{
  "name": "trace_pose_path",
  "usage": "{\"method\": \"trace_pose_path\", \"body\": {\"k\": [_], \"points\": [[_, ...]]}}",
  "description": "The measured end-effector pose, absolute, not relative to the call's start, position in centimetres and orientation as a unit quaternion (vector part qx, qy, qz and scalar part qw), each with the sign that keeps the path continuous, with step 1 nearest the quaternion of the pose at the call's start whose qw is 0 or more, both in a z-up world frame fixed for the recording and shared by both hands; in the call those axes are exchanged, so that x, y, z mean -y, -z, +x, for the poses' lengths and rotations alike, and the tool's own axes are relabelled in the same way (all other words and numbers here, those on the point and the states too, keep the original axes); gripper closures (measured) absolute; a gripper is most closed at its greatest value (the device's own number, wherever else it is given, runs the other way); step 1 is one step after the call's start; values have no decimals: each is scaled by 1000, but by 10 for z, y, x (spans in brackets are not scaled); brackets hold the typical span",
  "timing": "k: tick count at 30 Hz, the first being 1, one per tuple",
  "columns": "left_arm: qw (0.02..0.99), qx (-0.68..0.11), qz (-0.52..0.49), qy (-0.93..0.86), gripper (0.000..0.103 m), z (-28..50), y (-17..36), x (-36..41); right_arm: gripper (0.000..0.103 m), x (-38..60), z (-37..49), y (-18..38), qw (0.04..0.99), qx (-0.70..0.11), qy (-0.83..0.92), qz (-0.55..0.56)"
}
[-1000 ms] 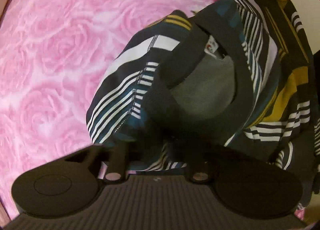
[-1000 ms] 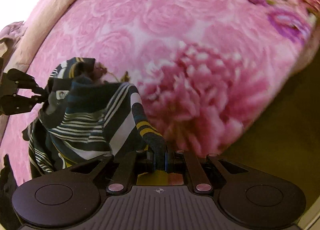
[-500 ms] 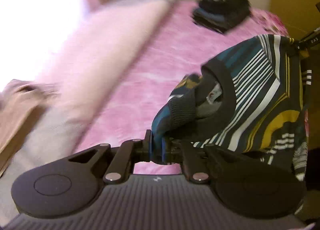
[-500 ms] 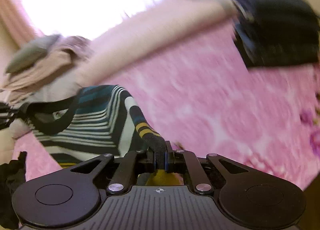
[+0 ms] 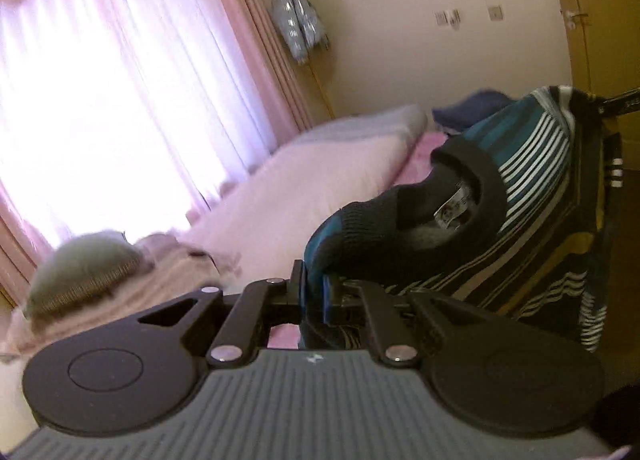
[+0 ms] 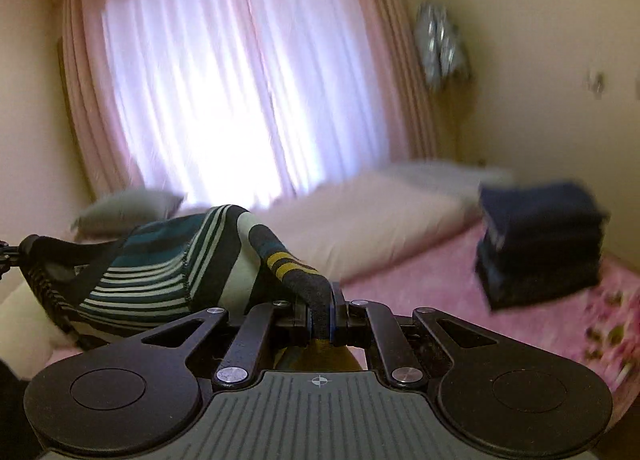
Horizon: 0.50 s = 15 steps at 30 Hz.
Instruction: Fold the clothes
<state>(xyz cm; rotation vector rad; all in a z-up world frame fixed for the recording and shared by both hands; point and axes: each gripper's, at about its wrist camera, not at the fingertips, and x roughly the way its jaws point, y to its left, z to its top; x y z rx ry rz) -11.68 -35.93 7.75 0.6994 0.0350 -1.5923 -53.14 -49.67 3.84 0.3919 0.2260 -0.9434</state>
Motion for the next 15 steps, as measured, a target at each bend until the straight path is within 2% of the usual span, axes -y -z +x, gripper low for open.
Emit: {"method": "trace_pose_path", "body": {"k": [4,8,13,14,15], "points": [[645,-9,305,700,96,-119,-93,415,97,541,-527,-61,867,-94,464,156],[660,-53,318,678,94,-104,-56,520,97,626,-503,-51,869,-113,465,128],[716,-176,318,596,72,-78,50,666,95,791,-448,49,864,-187,450,126],[718,-203,318,585,72,-77,72,682,70,817,-436,76,854,-217,455,128],[719,-228,317,575,72,-76,93,696,26,842,-424,102,844,-245,459,131]]}}
